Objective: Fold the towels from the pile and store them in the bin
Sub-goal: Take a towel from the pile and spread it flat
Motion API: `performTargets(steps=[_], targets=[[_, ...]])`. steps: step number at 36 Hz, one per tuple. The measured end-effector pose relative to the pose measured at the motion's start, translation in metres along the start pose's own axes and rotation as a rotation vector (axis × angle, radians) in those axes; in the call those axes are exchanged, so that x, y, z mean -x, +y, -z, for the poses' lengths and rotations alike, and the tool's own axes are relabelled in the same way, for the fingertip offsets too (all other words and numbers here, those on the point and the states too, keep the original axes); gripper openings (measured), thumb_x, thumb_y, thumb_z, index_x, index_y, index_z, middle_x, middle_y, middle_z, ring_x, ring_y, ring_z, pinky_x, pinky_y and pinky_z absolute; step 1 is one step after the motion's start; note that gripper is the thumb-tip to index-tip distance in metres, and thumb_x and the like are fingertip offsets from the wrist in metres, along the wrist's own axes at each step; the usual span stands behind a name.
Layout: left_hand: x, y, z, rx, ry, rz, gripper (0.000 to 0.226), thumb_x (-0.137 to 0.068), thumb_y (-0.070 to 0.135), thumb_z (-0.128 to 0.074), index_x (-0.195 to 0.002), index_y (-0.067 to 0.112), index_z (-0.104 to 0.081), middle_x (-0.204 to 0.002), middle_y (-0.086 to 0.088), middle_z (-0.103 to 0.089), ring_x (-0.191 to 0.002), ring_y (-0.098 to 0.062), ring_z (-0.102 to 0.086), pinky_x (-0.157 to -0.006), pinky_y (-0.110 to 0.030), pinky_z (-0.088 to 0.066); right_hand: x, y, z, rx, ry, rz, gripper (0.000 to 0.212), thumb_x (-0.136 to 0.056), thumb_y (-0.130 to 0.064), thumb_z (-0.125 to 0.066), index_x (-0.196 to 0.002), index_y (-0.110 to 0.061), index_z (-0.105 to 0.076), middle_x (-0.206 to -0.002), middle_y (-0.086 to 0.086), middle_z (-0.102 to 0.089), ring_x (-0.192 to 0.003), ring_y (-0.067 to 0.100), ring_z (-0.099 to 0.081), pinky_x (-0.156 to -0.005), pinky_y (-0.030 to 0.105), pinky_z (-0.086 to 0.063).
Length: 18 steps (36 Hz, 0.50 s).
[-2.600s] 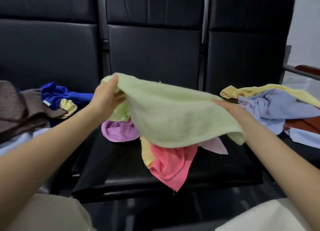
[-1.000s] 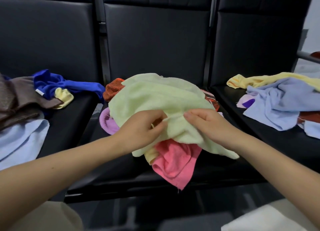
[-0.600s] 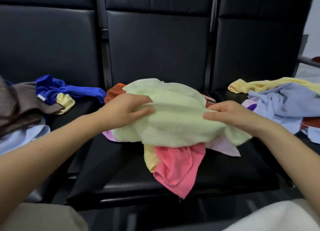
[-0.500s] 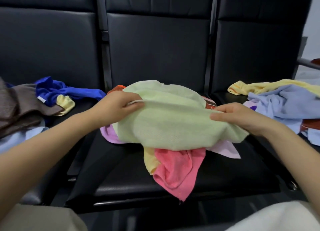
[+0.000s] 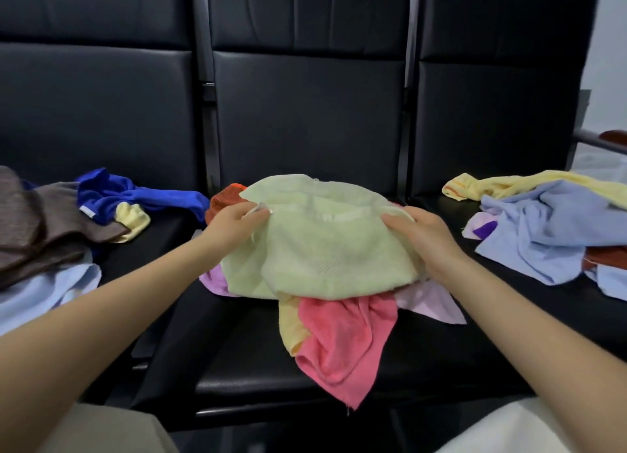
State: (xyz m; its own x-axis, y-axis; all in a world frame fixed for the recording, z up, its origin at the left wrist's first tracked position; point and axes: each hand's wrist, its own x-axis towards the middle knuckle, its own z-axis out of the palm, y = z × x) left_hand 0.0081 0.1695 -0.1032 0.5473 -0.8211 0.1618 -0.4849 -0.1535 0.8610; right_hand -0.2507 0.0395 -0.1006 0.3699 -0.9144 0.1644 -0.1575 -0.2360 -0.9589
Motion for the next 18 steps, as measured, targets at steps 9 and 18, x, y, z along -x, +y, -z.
performTargets(steps=[9, 18], targets=[[0.019, 0.016, -0.004, -0.031, 0.046, -0.267, 0.038, -0.099, 0.026, -0.052, -0.07, 0.004, -0.043, -0.07, 0.001, -0.039, -0.063, -0.004, -0.037, -0.067, -0.027, -0.032, 0.012, 0.001, -0.002, 0.23, 0.001, 0.288, 0.018, -0.089, -0.023, -0.066, -0.076, -0.011, -0.067, -0.075, -0.01, -0.06, -0.073, -0.003, -0.051, -0.067, 0.018, -0.039], [0.032, 0.016, -0.002, -0.108, -0.056, -0.193, 0.043, -0.099, 0.033, -0.049, -0.075, -0.003, -0.048, -0.075, -0.005, -0.042, -0.072, -0.014, -0.04, -0.07, -0.031, -0.032, 0.028, -0.003, -0.009, 0.094, -0.099, 0.153, 0.011, -0.092, -0.02, -0.065, -0.081, -0.017, -0.066, -0.079, -0.01, -0.063, -0.076, 0.004, -0.056, -0.072, 0.021, -0.043]])
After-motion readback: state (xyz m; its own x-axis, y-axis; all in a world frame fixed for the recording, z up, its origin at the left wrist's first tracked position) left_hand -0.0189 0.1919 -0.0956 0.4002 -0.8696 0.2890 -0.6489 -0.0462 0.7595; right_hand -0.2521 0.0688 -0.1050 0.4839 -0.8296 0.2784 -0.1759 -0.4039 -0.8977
